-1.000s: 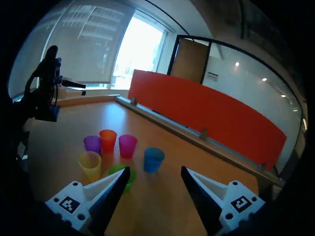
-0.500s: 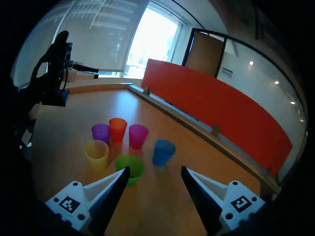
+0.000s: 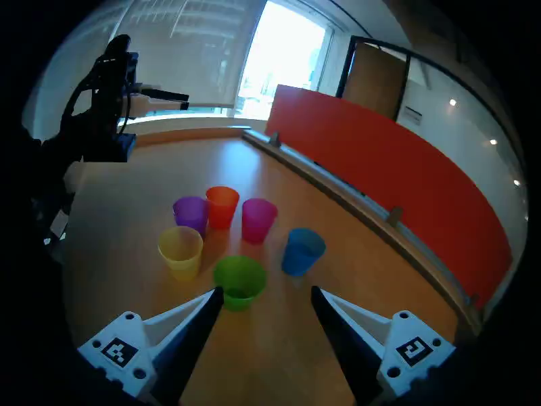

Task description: Pour water

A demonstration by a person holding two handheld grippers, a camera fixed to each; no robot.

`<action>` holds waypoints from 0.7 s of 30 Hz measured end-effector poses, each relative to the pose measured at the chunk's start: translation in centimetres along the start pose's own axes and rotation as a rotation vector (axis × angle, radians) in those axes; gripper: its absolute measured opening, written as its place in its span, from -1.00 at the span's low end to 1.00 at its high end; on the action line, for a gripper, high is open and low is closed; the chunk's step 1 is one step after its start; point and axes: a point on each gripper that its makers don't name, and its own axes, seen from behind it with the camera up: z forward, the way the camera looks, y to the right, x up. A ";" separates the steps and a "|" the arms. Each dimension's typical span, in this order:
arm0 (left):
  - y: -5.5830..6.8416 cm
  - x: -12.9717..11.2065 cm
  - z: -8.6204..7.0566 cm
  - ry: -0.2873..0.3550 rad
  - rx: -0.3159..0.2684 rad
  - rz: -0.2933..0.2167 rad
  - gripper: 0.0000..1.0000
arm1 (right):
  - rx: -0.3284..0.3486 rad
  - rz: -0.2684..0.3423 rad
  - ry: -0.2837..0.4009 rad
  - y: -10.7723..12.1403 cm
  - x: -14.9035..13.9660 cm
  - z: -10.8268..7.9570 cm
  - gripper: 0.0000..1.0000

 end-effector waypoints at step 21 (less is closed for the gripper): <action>0.6 0.5 0.6 -0.010 -0.032 0.016 0.92 | 0.166 -0.007 -0.119 -3.4 -3.4 5.3 1.00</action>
